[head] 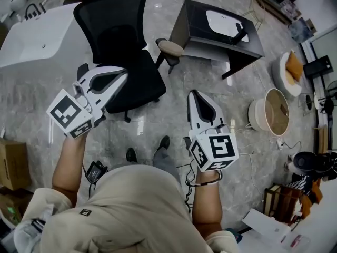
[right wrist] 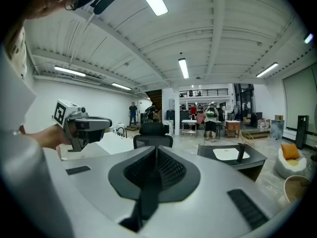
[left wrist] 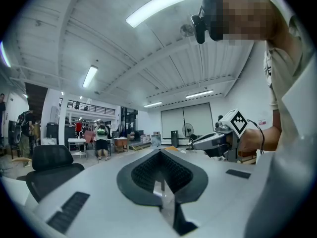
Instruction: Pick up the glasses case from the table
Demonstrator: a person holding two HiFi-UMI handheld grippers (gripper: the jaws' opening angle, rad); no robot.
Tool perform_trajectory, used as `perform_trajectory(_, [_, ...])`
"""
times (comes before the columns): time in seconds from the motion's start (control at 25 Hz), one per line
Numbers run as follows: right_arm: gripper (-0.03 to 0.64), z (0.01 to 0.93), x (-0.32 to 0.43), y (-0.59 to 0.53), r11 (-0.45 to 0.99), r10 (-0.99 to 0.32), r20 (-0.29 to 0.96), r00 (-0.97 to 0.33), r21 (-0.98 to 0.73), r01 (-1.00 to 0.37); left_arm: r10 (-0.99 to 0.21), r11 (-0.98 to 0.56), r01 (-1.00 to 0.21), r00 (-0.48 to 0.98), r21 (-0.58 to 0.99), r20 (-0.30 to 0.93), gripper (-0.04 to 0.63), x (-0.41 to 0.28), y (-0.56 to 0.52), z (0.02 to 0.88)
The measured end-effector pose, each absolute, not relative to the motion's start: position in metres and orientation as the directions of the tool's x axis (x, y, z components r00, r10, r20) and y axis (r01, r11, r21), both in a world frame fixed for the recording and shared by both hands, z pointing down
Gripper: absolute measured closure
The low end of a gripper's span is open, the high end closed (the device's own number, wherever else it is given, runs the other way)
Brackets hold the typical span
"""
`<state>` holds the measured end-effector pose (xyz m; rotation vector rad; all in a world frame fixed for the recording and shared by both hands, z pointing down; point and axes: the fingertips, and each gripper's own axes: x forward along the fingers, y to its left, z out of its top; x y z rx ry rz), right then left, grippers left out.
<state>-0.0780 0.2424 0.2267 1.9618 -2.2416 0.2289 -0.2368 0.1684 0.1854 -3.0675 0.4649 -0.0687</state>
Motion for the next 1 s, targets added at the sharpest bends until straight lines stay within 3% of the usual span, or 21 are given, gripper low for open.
perform_trajectory(1.0, [0.591,0.226,0.023,0.142,0.395,-0.894,0.192,-0.405,-0.089,-0.914,-0.539,-0.842,-0.534,0.837,-0.074,0.096,0.581,-0.146,0.123,0.176])
